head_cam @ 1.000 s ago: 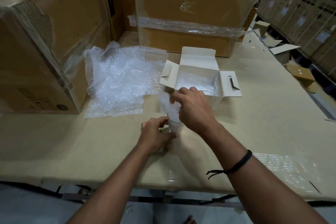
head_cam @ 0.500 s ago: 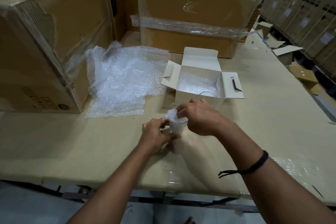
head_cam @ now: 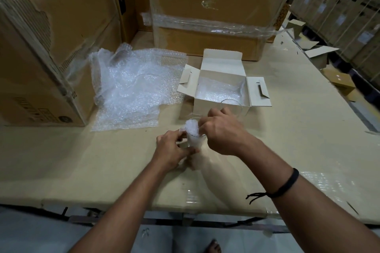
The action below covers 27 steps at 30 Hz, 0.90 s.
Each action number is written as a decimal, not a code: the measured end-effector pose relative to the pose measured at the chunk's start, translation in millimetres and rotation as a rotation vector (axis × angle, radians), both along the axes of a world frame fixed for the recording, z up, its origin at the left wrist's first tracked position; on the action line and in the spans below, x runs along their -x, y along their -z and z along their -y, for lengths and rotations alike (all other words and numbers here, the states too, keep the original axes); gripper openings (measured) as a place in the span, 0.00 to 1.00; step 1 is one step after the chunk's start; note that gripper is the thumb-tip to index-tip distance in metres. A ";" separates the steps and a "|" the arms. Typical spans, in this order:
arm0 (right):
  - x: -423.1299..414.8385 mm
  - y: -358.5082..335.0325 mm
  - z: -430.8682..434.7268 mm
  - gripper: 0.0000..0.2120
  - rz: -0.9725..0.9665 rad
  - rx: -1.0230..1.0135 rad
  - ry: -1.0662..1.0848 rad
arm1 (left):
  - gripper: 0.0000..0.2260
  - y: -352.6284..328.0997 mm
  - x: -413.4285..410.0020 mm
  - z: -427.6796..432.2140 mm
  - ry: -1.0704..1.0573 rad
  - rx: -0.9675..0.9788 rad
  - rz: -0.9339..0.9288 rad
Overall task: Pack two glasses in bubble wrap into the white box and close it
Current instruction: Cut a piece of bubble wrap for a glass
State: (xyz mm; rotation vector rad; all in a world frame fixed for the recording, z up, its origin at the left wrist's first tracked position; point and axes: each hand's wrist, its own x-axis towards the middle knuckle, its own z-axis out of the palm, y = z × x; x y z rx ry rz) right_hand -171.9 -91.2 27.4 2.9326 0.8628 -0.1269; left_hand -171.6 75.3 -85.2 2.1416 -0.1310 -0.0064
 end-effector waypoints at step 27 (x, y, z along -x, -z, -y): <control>13.8 25.0 8.8 0.24 0.026 -0.677 0.216 | 0.16 3.7 0.9 0.1 0.012 0.034 -0.002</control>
